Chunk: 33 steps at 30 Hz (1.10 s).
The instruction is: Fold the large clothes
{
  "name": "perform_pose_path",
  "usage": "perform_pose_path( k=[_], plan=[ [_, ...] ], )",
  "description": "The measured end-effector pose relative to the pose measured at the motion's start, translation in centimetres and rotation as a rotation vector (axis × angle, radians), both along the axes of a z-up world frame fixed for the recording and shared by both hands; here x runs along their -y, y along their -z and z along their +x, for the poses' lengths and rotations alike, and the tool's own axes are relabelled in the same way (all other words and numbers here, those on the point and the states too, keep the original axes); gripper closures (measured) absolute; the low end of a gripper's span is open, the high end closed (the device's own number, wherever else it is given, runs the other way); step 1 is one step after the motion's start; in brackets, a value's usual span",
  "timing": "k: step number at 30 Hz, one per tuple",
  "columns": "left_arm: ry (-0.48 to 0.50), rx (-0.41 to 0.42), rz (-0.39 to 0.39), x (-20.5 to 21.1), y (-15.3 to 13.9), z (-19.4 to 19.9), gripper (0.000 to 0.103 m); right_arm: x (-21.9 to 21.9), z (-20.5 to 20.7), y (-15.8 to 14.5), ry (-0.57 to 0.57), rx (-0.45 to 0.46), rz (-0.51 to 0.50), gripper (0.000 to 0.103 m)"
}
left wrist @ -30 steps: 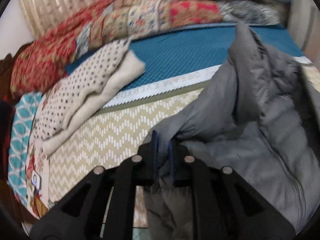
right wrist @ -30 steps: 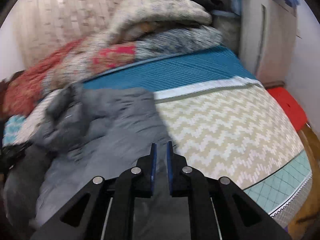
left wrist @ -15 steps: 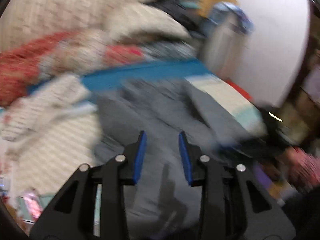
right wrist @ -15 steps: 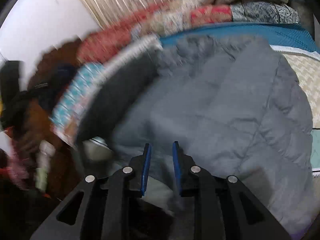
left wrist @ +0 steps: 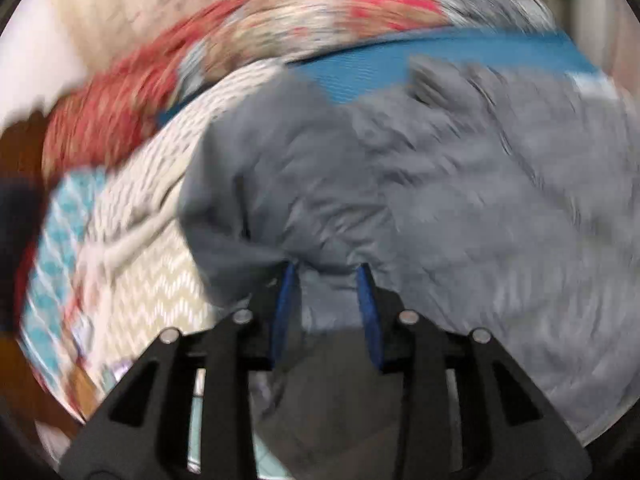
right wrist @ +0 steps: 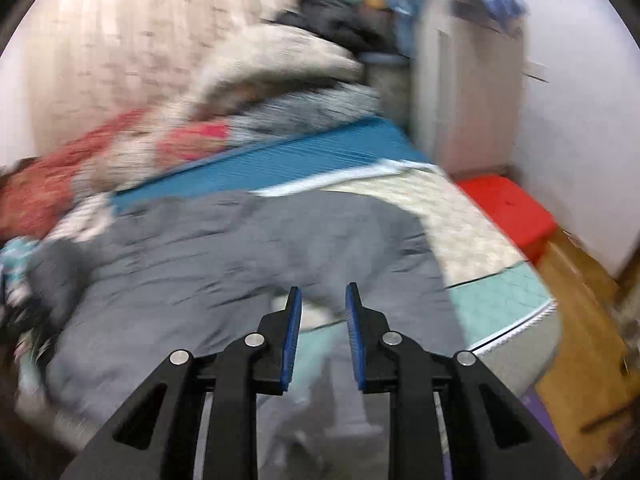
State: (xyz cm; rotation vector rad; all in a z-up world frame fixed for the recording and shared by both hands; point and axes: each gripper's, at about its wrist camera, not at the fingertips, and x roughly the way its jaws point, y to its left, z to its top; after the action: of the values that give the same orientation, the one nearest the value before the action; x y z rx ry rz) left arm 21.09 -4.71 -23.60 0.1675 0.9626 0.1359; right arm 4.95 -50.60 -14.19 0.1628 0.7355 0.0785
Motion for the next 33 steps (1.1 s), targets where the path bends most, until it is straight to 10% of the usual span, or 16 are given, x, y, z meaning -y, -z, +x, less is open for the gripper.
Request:
perform_pose_path(
  k=[6,8,14,16,19,22,25,33],
  plan=[
    [0.146,0.086,-0.25,-1.3,-5.3,-6.8,0.055,-2.6,-4.9,4.1,-0.155,-0.132,0.052,0.042],
    [0.244,0.037,-0.303,0.0,-4.7,-10.8,0.038,-2.3,-4.9,5.8,-0.133,-0.183,0.036,0.045],
    [0.432,-0.193,-0.353,4.5,0.7,-15.7,0.034,-7.2,-1.2,11.1,-0.203,-0.272,-0.007,0.053],
    [0.41,-0.262,-0.291,6.5,4.1,-16.1,0.056,-8.3,0.4,10.9,-0.256,-0.323,0.106,0.025],
    [0.312,-0.279,-0.334,6.5,4.8,-11.9,0.086,-9.3,2.2,7.7,-0.328,-0.21,0.257,0.017],
    [0.148,-0.138,-0.381,5.0,2.0,-6.3,0.087,-7.7,4.8,4.3,-0.206,-0.051,0.337,0.017],
    [0.035,0.032,-0.252,4.3,-1.0,-3.0,0.087,-5.3,7.2,4.0,0.001,0.01,0.309,0.026],
    [0.095,0.022,-0.415,-1.1,-3.1,-9.5,0.075,1.5,2.3,8.7,0.122,-0.013,0.392,0.046]
  ],
)
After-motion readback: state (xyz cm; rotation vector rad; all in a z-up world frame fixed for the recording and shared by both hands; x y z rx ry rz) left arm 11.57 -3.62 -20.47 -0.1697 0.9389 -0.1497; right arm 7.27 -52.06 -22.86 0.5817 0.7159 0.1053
